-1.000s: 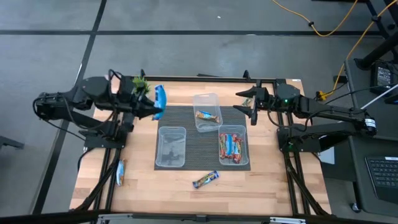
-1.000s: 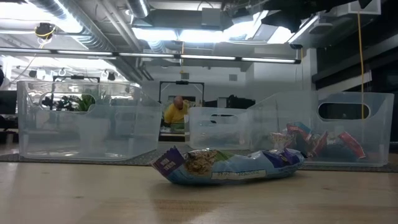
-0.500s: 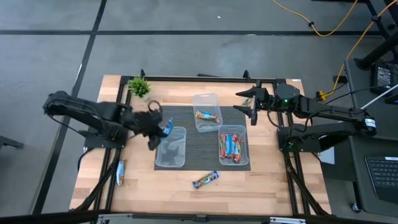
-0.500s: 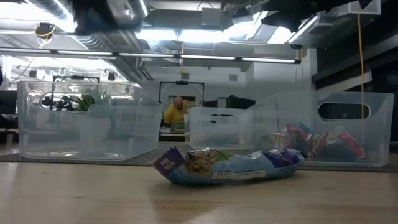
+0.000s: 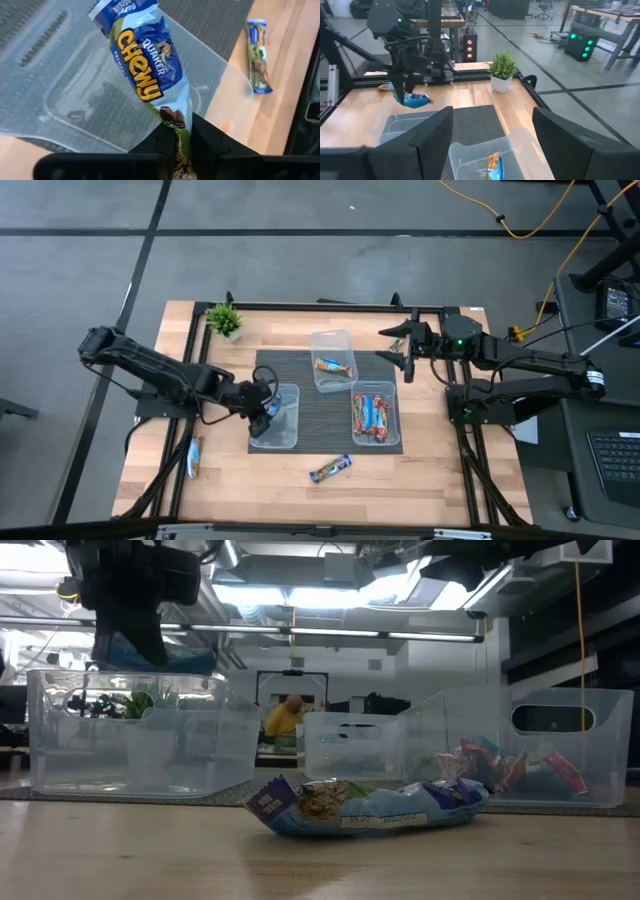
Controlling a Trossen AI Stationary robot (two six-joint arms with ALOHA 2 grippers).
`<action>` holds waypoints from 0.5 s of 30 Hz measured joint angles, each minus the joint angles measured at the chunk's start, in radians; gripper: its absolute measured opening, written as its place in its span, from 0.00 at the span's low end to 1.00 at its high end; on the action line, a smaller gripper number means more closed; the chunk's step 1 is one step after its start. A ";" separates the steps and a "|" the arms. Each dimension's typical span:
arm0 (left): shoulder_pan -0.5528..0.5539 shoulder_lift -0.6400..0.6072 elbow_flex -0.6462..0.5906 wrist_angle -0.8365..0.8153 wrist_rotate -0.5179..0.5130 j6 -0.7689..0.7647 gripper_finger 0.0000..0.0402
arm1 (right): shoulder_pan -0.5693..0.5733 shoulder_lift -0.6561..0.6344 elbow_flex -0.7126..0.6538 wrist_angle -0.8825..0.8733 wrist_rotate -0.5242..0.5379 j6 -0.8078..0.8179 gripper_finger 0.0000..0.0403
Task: Pick and place Granola Bars by type
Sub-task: Put the blue granola bar into the bottom left transparent bin, then put the yellow granola bar into the top transparent bin
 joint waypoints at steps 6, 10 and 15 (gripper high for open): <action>0.000 0.050 0.000 0.019 0.009 -0.040 0.19 | 0.000 0.000 0.000 -0.002 -0.020 0.000 0.68; 0.000 0.064 0.000 0.018 0.009 -0.054 0.27 | 0.000 0.000 0.000 -0.005 -0.022 -0.018 0.68; 0.000 0.047 0.027 -0.025 0.072 -0.092 0.41 | 0.000 0.000 0.000 -0.008 -0.045 -0.026 0.68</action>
